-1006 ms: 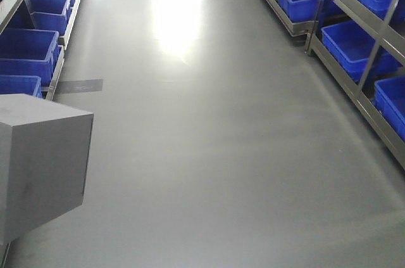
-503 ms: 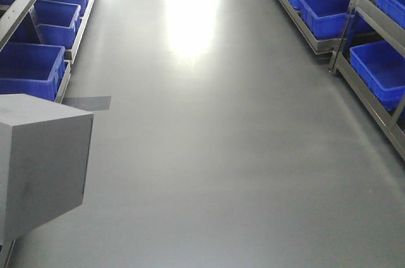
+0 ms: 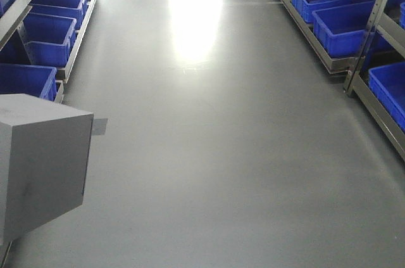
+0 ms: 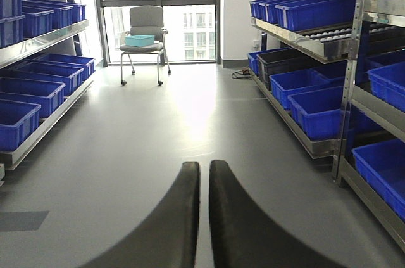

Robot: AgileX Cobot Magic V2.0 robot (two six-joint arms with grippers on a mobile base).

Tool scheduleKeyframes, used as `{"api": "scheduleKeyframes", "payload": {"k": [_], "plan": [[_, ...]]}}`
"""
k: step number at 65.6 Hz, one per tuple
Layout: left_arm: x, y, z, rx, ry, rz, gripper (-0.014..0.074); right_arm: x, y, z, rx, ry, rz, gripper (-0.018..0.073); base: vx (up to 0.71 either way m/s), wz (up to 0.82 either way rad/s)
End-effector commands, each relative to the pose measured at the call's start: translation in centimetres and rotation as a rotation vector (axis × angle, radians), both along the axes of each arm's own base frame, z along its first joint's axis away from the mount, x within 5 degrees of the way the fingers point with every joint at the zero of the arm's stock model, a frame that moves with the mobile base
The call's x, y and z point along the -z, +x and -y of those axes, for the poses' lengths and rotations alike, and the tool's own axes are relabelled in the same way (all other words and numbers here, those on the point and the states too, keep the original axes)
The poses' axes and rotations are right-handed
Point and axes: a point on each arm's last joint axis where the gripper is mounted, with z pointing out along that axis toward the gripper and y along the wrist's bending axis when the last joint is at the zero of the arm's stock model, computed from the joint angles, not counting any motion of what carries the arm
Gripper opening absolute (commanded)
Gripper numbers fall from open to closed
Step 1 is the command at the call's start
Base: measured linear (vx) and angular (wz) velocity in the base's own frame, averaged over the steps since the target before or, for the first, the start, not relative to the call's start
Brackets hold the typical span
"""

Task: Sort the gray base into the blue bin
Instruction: 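Drive forward down the aisle carrying the base in the left gripper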

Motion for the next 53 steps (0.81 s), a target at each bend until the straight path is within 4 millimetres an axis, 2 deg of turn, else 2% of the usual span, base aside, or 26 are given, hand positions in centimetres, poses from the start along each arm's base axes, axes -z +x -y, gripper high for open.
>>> {"api": "scheduleKeyframes", "payload": {"k": [1,53], "plan": [[-1.92,-0.19,-0.08,0.004,-0.075,0.111,-0.0005,-0.69,-0.07,0.01,0.003,-0.013,0.081,-0.0004,0.42,0.03],[-1.92,-0.19,-0.08,0.004,-0.075,0.111,-0.0005,-0.69,-0.07,0.01,0.003,-0.013,0.081,-0.0004,0.39,0.06]]}}
